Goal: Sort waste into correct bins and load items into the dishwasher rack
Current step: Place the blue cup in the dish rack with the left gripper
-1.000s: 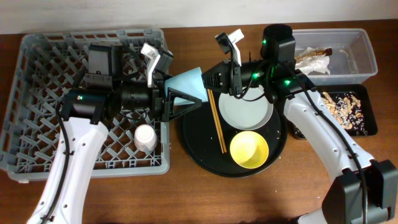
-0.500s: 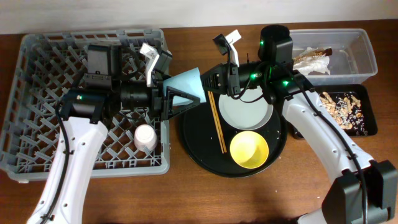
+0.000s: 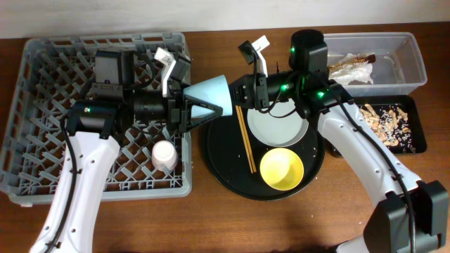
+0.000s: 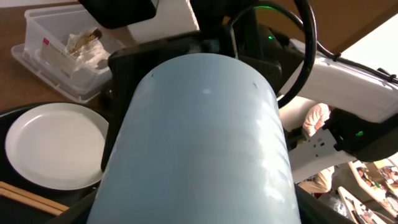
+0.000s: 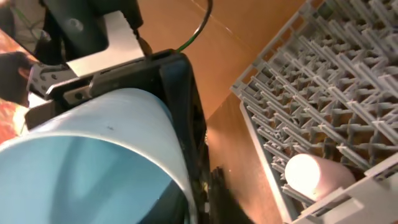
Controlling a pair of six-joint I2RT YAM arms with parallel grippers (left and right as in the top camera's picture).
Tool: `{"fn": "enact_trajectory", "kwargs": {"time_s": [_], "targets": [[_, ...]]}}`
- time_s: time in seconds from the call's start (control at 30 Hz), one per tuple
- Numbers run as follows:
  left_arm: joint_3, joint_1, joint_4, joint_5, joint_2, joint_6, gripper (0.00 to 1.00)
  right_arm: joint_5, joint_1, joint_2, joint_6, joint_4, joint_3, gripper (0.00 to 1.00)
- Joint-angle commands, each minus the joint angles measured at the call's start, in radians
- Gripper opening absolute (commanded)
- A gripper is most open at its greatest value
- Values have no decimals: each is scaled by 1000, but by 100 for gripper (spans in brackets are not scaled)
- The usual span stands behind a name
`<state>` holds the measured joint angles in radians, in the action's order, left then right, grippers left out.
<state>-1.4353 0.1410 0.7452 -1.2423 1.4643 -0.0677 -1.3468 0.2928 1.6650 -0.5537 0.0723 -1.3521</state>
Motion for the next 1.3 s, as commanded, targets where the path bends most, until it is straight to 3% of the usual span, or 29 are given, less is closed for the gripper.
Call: {"fn": "enact_trajectory", "kwargs": {"time_s": [0.0,0.07,0.2,0.3,0.4,0.57,0.7,0.83,0.9,1.27], "targets": [[-6,-7,-8,-24,-6,-16,63,39,5,-7,-1,3,-6,20],[-6,-7,-8,-11,-6,-16,63,39,4,-7,-1,3,-6,24],[-6,-8,-8,38,-6,-16,63,51,-12,-7,-1,2,-6,67],[-6,-8,27,206,-6,-16,63,51,-67,-7,-1,3,-6,74],[-6,-7,79,420,-6,-16,63,58,-128,-7,50,58,-6,89],[-60,-7,195,887,-6,83,64,327,-171,-7,214,430,-6,94],[-211,-6,396,1244,-6,174,65,510,-170,-7,237,569,-6,98],[-224,-6,465,1258,19,187,65,560,-170,-7,237,609,-6,99],[-224,-5,491,1258,112,187,65,574,-170,-7,237,625,-6,99],[-224,28,357,1258,437,186,66,626,-169,-7,267,688,-6,99]]}}
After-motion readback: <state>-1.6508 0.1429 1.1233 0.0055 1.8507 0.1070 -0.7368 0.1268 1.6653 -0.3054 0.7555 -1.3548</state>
